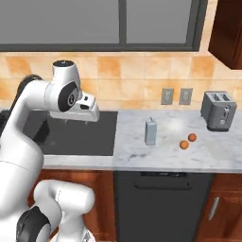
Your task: Gather the eggs and milk located in the vicinity of the sink area and place them right next to the bowl.
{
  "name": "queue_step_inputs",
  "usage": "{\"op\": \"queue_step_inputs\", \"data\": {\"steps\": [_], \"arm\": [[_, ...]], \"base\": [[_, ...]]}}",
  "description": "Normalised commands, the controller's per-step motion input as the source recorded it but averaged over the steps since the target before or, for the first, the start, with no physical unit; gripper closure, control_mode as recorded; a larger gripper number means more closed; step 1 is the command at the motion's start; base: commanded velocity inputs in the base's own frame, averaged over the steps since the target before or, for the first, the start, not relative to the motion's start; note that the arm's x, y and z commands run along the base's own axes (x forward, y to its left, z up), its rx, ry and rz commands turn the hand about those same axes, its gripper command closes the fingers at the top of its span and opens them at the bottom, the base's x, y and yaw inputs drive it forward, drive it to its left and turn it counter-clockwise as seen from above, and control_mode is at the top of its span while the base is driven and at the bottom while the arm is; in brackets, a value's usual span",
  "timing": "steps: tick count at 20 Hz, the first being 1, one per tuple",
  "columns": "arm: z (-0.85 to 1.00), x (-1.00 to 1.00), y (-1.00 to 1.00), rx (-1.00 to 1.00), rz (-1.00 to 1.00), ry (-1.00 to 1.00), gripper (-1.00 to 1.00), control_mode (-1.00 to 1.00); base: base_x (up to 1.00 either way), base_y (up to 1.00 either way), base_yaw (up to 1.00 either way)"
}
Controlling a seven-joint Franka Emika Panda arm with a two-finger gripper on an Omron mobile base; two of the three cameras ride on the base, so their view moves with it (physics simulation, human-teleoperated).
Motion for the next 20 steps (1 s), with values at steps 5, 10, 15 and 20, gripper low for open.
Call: {"op": "queue_step_inputs", "data": {"steps": [5,10,15,20], "arm": [[0.00,0.00,0.00,0.00,0.00,0.00,-1.00,1.00],[0.00,0.00,0.00,0.00,0.00,0.00,-1.00,1.00],[0.00,0.00,0.00,0.00,0.00,0.00,-1.00,1.00],[0.00,0.00,0.00,0.00,0.00,0.00,-1.00,1.00]], "base": [[0.59,-1.00,0.23],[0.98,-0.95,0.30],[0.24,-0.18,0.08],[0.00,0.00,0.00]]}}
